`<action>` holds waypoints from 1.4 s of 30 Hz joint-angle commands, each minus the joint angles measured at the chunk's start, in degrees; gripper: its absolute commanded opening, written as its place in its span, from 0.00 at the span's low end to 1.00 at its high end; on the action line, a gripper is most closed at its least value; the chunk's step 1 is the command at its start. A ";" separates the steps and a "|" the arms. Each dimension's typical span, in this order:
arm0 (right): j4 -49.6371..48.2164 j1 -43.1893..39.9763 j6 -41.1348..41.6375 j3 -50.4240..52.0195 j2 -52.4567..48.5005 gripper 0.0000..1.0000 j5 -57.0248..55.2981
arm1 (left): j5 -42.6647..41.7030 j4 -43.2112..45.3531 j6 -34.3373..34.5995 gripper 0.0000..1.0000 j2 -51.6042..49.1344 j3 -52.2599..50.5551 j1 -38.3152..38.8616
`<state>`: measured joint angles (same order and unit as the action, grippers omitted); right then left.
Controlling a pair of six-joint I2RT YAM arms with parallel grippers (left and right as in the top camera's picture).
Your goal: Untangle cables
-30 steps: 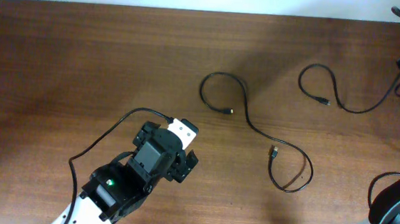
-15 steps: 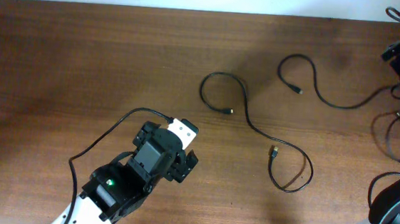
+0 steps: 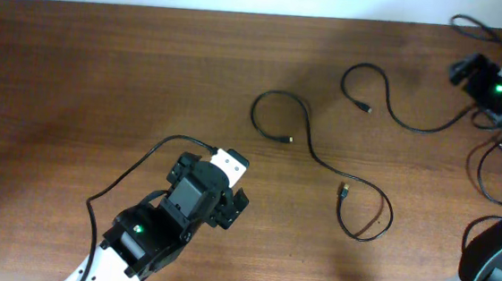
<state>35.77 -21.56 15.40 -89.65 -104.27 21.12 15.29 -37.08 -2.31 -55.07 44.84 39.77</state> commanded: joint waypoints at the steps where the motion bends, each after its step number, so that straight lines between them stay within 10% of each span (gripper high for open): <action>1: 0.28 5.40 -12.50 -0.57 -0.92 0.99 1.11 | 0.57 0.07 0.15 0.99 0.39 0.20 -0.20; 35: -14.62 24.94 -27.61 -0.57 -26.43 1.00 -9.35 | 0.57 0.07 0.15 0.99 0.39 0.20 -0.20; 42: -14.80 24.94 -27.56 -0.46 -28.37 0.88 -9.38 | 0.59 0.07 0.15 0.99 0.39 0.20 -0.20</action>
<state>20.08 3.09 -12.29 -90.67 -129.19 12.19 15.29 -37.08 -2.31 -55.07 44.84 39.77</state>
